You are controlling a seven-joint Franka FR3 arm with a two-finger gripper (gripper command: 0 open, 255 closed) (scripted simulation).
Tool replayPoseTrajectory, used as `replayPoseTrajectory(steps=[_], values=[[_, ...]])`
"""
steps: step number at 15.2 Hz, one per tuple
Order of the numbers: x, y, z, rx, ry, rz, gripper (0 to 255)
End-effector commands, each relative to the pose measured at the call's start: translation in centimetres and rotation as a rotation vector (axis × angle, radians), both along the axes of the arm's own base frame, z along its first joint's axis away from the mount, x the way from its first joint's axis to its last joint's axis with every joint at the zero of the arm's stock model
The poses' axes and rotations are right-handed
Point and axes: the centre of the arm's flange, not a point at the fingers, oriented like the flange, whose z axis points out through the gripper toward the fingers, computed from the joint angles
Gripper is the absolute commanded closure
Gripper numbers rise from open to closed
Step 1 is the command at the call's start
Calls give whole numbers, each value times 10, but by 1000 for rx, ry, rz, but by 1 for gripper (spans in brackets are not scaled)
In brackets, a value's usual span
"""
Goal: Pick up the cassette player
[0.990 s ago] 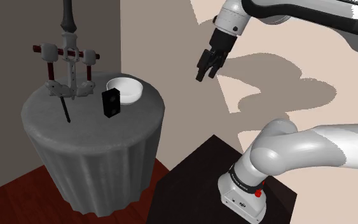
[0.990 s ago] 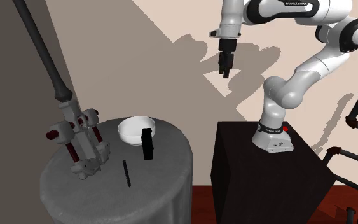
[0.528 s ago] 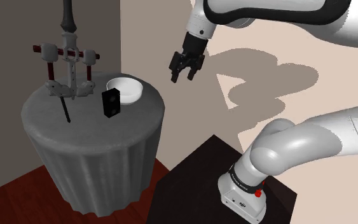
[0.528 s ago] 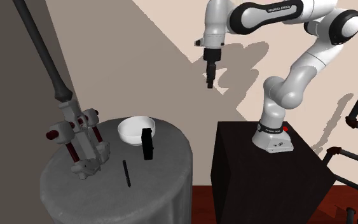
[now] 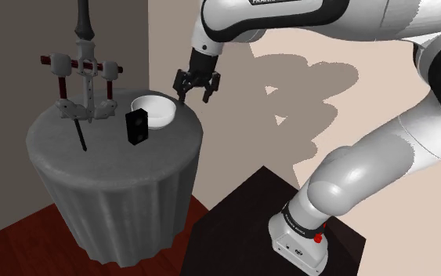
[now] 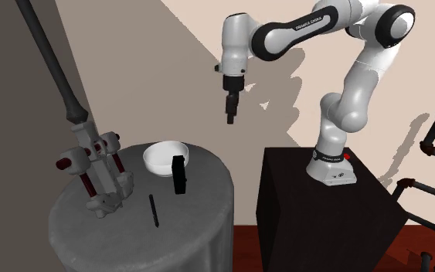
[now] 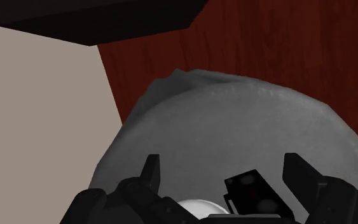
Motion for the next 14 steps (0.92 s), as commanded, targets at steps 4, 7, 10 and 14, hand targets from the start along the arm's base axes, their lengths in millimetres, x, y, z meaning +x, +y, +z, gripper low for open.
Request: replayPoseTrajectory(steps=[4, 7, 10, 14], values=[[55, 26, -28, -5, 18, -74, 0], [90, 39, -45, -9, 29, -117, 0], [124, 50, -64, -13, 41, -161, 0], [171, 63, -89, -18, 55, -218, 0]])
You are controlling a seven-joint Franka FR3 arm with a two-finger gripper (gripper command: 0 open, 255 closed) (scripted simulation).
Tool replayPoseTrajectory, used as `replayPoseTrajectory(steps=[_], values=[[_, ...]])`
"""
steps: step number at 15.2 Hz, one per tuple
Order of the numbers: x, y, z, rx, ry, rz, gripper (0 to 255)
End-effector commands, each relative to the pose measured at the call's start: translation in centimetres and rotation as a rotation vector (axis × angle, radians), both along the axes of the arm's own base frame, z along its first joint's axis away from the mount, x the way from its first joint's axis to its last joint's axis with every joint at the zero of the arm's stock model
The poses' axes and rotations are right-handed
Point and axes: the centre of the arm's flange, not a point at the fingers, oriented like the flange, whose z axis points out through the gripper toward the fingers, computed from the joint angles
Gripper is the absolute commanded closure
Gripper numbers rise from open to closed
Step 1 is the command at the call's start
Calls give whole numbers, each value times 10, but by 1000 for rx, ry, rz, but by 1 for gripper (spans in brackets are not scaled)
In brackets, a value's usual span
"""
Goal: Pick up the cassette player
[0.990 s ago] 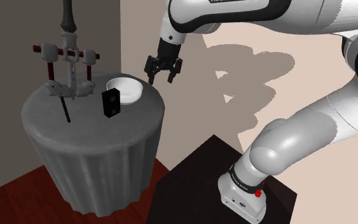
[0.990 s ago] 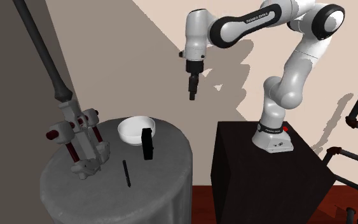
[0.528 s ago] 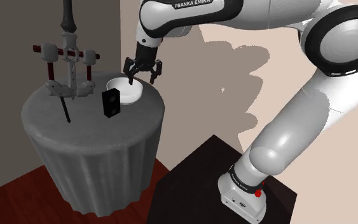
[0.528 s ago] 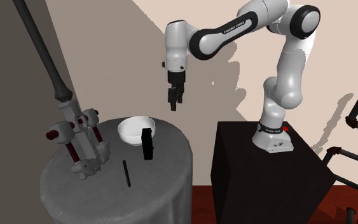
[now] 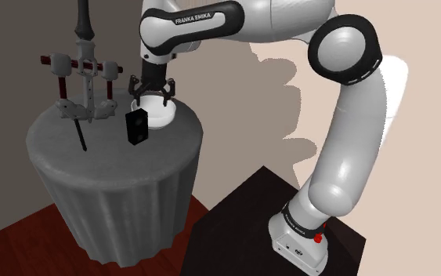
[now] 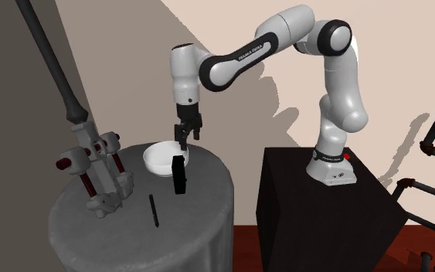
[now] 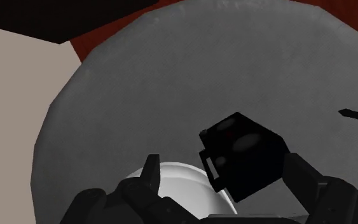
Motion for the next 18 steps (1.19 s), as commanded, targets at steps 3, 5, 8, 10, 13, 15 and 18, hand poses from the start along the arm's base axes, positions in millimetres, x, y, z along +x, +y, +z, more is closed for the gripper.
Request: replayPoseTrajectory(steps=[3, 5, 8, 10, 13, 15, 18], values=[[48, 11, -27, -6, 15, -60, 0], [66, 14, -37, -8, 21, -82, 0], [66, 14, -53, -8, 21, -82, 0], [66, 14, -63, -8, 21, -82, 0], [66, 14, -77, -8, 21, -82, 0], [65, 14, -77, -7, 21, -82, 255], [65, 15, -76, -8, 21, -82, 255]])
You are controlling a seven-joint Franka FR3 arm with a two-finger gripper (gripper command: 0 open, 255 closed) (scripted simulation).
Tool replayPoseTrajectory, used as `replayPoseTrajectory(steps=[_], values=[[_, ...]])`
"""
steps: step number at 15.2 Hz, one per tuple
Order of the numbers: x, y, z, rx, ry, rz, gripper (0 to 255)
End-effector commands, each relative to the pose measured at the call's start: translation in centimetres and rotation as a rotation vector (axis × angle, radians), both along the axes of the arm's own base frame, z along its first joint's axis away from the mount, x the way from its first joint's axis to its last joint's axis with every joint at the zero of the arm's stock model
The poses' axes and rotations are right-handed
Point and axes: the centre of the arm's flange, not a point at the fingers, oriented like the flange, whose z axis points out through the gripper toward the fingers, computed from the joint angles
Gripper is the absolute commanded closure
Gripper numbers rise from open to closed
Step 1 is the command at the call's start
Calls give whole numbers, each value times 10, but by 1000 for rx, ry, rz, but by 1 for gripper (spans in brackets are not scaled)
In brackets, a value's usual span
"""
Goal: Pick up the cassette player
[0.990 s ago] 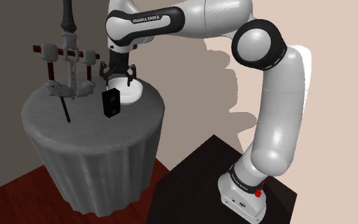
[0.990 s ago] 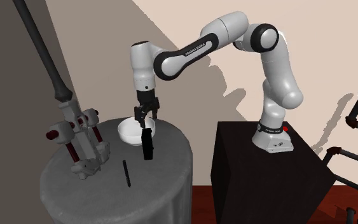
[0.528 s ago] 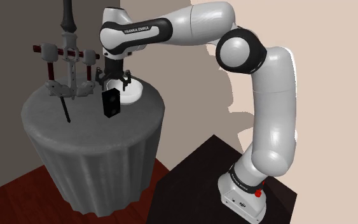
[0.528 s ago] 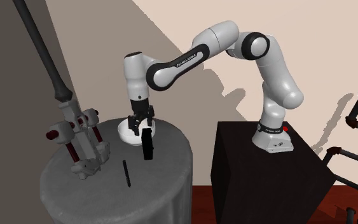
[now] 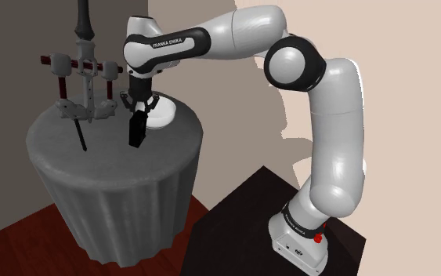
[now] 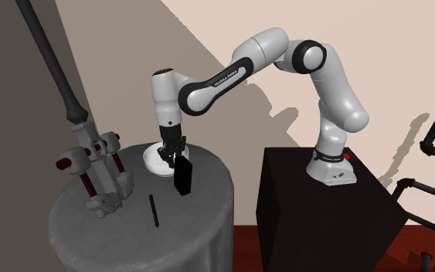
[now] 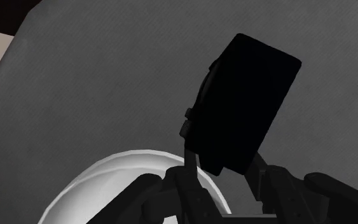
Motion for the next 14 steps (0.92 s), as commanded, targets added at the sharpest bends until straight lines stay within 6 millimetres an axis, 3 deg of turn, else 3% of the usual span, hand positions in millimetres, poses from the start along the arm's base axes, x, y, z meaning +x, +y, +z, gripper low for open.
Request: replayPoseTrajectory(steps=[1, 6, 14], values=[[-1, 0, -2, -1, 4, 1, 255], [1, 0, -2, -1, 4, 1, 255], [1, 0, 40, -1, 4, 1, 255]])
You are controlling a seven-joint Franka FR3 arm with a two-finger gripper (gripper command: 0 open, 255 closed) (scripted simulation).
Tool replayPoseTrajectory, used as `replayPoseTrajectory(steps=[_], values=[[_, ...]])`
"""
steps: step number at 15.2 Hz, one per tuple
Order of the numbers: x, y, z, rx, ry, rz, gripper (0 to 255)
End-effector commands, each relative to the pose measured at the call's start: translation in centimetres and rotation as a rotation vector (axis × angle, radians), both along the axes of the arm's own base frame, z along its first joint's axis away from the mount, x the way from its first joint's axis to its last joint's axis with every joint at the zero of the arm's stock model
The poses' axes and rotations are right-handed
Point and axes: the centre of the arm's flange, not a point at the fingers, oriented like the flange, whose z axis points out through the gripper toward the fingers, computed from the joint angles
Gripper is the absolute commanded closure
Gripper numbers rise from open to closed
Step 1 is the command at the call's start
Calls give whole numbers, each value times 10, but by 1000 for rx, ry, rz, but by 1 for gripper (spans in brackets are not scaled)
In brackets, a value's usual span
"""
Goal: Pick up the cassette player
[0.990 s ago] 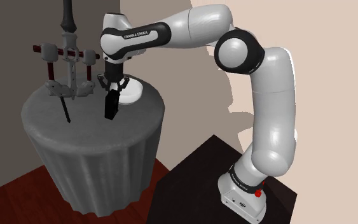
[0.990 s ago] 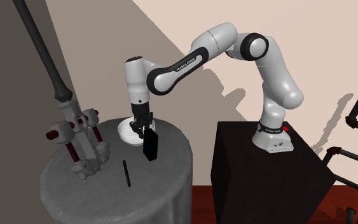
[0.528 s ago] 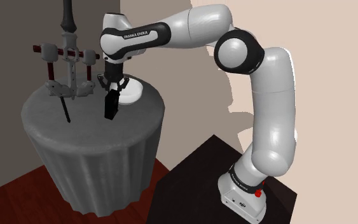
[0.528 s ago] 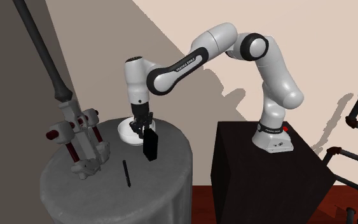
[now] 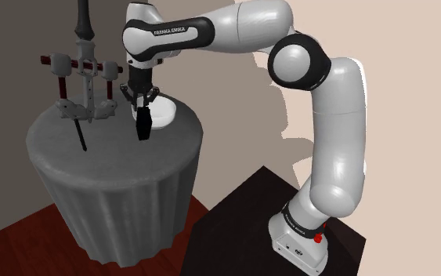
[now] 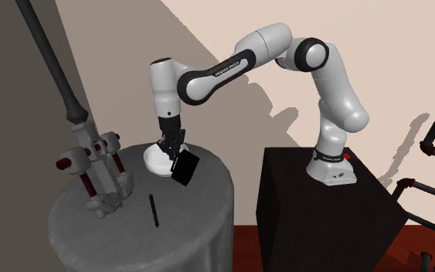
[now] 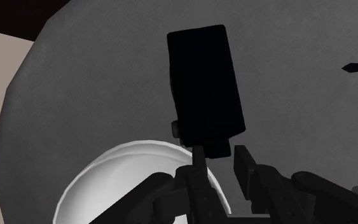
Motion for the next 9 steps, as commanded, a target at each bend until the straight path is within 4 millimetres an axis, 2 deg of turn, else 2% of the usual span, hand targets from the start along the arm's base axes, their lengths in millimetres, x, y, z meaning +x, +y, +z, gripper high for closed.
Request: replayPoseTrajectory(steps=[1, 7, 9], values=[[1, 1, 11, 0, -1, 0, 255], [1, 1, 43, 0, -1, 0, 255], [1, 1, 44, 0, -1, 0, 255]])
